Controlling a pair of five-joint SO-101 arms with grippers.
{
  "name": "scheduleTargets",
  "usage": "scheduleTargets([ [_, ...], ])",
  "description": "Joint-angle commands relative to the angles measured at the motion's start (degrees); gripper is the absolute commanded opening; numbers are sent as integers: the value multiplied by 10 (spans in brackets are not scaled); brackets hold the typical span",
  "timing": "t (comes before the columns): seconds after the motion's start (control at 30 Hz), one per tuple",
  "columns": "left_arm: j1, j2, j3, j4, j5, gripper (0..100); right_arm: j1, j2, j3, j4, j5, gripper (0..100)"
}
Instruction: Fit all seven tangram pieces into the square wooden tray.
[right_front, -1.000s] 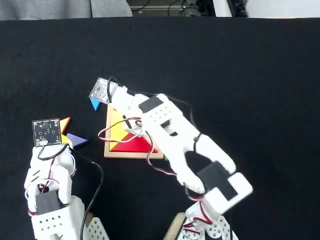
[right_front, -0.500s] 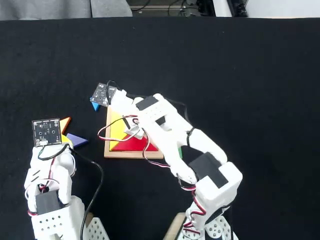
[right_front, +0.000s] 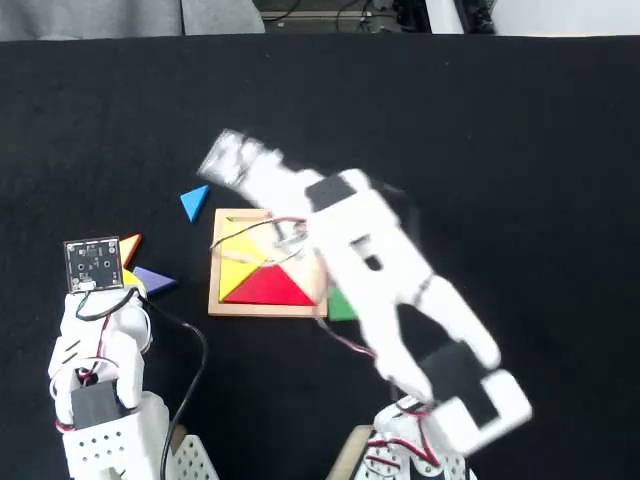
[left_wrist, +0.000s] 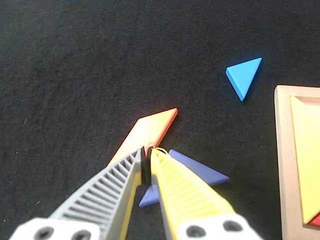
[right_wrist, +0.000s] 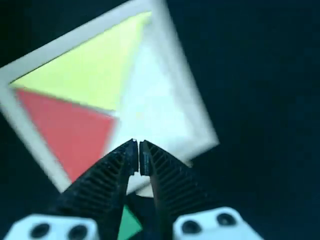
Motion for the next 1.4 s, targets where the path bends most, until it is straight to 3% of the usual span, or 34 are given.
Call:
scheduleTargets([
  [0.0, 7, -5, 10, -10, -5, 51, 93, -107, 43, -45, -125, 11],
  [0.13, 7, -5, 10, -10, -5, 51, 120, -100, 137, -129, -227, 11],
  [0.4, 0, -5, 4, -5, -3, 49, 138, -53, 159, -147, -319, 12],
  [0.57, -52, -5, -21, -4, 39, 47, 139, -47, 162, -178, -370, 12],
  [0.77, -95, -6, -27, -10, 126, 48, 149, -46, 163, -192, -371, 12],
  [0.97, -43, -6, -8, -10, 40, 51, 172, -46, 163, -191, -326, 12],
  [1.23, -44, -6, 6, -11, -15, 47, 170, -46, 191, -231, -326, 12],
  [1.37, -39, -5, -12, 35, -18, 51, 170, -46, 212, -267, -324, 12],
])
